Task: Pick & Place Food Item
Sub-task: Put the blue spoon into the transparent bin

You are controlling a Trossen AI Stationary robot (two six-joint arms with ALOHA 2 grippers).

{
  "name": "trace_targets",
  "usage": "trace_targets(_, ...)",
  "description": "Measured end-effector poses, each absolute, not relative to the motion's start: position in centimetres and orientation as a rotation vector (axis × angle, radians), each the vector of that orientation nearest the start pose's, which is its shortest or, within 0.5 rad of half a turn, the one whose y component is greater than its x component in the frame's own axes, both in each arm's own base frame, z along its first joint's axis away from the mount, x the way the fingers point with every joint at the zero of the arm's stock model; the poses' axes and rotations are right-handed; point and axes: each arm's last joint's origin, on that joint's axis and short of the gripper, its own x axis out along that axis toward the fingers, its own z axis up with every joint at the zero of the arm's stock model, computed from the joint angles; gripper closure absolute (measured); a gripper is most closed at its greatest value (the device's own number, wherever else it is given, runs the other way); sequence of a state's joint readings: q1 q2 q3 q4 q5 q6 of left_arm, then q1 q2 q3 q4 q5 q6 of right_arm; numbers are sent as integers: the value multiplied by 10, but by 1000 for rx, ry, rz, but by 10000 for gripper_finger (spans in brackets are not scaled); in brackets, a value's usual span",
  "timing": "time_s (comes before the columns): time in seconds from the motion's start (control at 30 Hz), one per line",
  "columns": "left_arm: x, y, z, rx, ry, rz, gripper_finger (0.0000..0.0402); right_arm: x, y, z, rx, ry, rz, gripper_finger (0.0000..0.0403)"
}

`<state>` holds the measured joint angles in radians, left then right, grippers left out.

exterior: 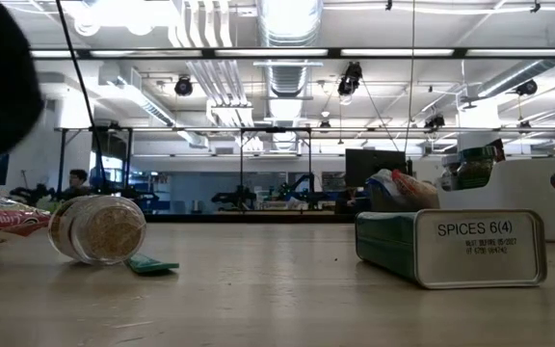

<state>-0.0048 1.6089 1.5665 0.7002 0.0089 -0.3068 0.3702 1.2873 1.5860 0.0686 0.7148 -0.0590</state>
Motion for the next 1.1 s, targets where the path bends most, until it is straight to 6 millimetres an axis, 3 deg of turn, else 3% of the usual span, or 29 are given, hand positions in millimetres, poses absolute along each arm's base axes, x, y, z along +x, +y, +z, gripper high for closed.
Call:
trace_targets(0.07,354,-3,476,-279,-650,-134,385,237,72,519,129,-305,-352,376)
trace_targets(0.27,353,-3,477,-226,-651,-153,395,237,72,518,109,-302,-332,370)
trace_targets(0.47,350,-4,478,-245,-600,-182,397,238,73,516,85,-277,-330,310)
trace_targets(0.6,346,-4,478,-268,-510,-209,397,239,73,510,79,-221,-327,272)
trace_targets(0.87,319,-3,478,-276,-197,-193,398,233,70,497,181,-6,-327,205)
trace_targets(1.1,307,-3,475,-293,-31,-206,398,227,59,494,320,115,-279,176)
